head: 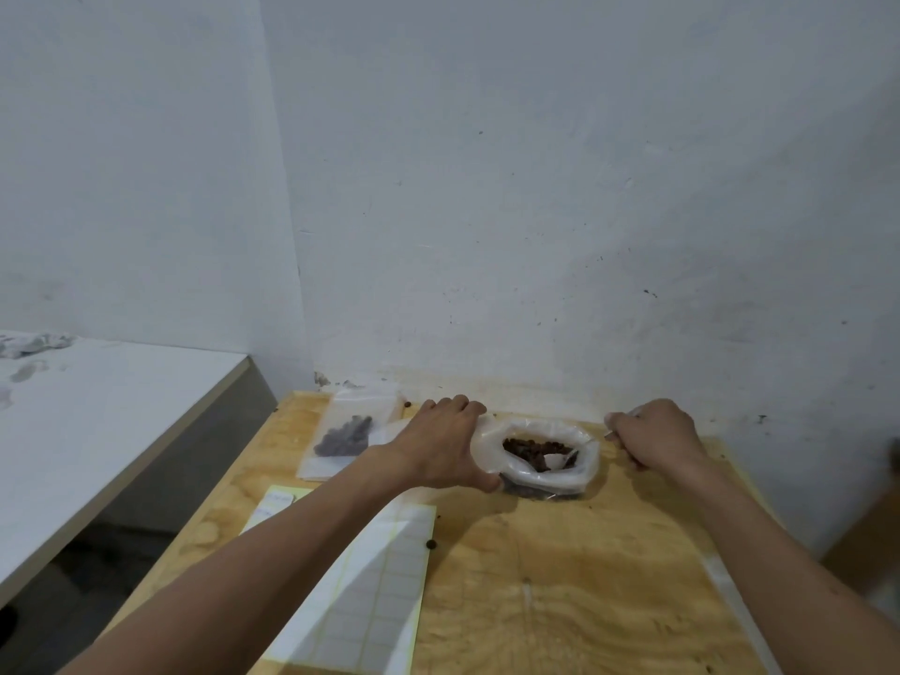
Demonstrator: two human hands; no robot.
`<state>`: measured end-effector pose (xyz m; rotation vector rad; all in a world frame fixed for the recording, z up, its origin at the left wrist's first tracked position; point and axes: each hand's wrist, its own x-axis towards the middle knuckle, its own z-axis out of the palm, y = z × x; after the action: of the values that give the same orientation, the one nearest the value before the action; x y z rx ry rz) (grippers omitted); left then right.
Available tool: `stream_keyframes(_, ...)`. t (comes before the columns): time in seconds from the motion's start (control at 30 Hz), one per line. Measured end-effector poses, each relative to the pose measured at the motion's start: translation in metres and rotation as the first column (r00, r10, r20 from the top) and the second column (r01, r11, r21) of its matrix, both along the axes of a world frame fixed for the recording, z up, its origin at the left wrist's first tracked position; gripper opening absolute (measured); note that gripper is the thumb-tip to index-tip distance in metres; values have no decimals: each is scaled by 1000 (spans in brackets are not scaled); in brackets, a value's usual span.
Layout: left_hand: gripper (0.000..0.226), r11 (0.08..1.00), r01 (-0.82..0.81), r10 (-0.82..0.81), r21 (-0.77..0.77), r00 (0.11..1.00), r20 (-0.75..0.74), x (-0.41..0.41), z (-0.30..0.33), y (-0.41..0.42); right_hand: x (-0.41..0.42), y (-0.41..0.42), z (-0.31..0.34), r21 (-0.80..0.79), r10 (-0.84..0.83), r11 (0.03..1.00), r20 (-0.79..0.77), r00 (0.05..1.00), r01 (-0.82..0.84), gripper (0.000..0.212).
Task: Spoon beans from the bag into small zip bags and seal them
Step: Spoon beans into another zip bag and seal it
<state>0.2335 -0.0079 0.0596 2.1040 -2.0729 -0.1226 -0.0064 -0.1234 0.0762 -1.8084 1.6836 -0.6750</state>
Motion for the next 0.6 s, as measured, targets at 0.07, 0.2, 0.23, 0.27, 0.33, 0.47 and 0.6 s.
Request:
stream_keyframes(0.07,97,1000,-6,6,21,1000,-13,1,-2,-1,3,3,-9,144,-45,989,142,989,24,33)
stream_keyframes(0.2,99,999,-14,17,34,997,-74,4,-4,-2,7,6,-17,276,-107,961,294,950,23,25)
stream_keyframes(0.23,99,999,-20,24,35,994,-106,6,-4,-2,6,6,-18,290,-118,957,318,941,22,25)
stream_keyframes(0.27,100,999,-27,31,33,989,-146,9,-3,-2,5,5,-18,301,-127,954,341,932,20,25)
stream_keyframes(0.33,101,999,-48,52,24,968,-247,15,-1,0,3,2,-16,310,-139,951,380,914,16,25)
stream_keyframes(0.47,98,997,-82,72,-6,909,-411,24,7,3,4,-5,-6,299,-147,954,425,893,15,23)
stream_keyframes(0.6,94,995,-97,76,-27,899,-432,26,12,1,4,-9,10,268,-117,963,427,896,-2,24)
